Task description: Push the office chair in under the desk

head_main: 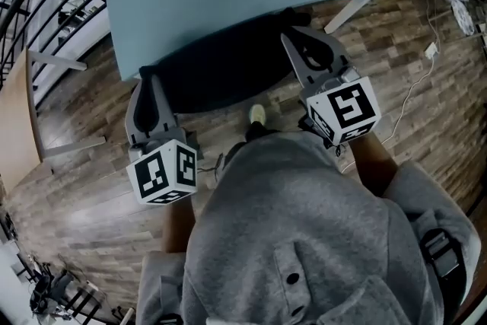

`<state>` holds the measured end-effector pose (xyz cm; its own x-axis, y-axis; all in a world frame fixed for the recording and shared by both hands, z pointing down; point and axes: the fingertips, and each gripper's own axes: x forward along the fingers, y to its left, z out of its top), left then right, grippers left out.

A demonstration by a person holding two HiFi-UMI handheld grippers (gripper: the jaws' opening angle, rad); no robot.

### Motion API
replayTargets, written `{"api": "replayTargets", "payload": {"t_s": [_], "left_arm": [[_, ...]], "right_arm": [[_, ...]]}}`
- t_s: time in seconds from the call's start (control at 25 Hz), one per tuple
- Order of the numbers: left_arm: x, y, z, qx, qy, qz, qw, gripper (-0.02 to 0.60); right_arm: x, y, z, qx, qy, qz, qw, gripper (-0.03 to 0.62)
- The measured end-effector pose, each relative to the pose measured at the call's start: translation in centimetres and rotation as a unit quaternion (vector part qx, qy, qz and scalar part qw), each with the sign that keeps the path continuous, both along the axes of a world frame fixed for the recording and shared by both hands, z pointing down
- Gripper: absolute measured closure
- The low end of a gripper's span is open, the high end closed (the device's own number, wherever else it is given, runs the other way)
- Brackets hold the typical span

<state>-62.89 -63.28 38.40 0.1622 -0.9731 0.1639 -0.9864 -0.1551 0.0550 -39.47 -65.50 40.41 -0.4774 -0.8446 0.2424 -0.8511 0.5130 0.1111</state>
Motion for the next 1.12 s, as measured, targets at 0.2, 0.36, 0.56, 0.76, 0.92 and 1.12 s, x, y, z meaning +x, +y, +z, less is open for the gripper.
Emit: {"api": "replayTargets", "payload": {"t_s": [0.2, 0.36, 0.56, 0.76, 0.92, 1.12], "left_arm": [[1.9, 4.2, -1.2, 0.025, 0.004, 0.003, 0.9997, 0.548], [3.0, 9.1, -1.4, 0.027, 0.005, 0.008, 0.9996, 0.548], [3.1, 15.7, -1.0, 0.032, 0.009, 0.01, 0.9994, 0.548], [3.6, 21.3, -0.7, 0.029, 0.018, 0.006, 0.9994, 0.548], [3.0, 25.3, -0.5, 0.027, 0.032, -0.006, 0.9991, 0.548], [2.4, 27.0, -0.7, 0.024, 0.035, -0.011, 0.999, 0.548]], "right_arm": [[1.9, 4.4, -0.8, 0.012, 0.009, 0.018, 1.0, 0.557], [3.2, 9.3, -1.3, 0.01, 0.0, 0.017, 1.0, 0.557], [3.7, 15.6, -1.1, 0.012, -0.002, 0.025, 1.0, 0.557], [4.3, 21.0, -1.7, 0.008, -0.012, 0.034, 0.999, 0.557], [3.7, 24.2, -2.7, 0.007, -0.015, 0.023, 1.0, 0.557], [2.8, 25.5, -3.2, 0.009, -0.003, 0.017, 1.0, 0.557]]}}
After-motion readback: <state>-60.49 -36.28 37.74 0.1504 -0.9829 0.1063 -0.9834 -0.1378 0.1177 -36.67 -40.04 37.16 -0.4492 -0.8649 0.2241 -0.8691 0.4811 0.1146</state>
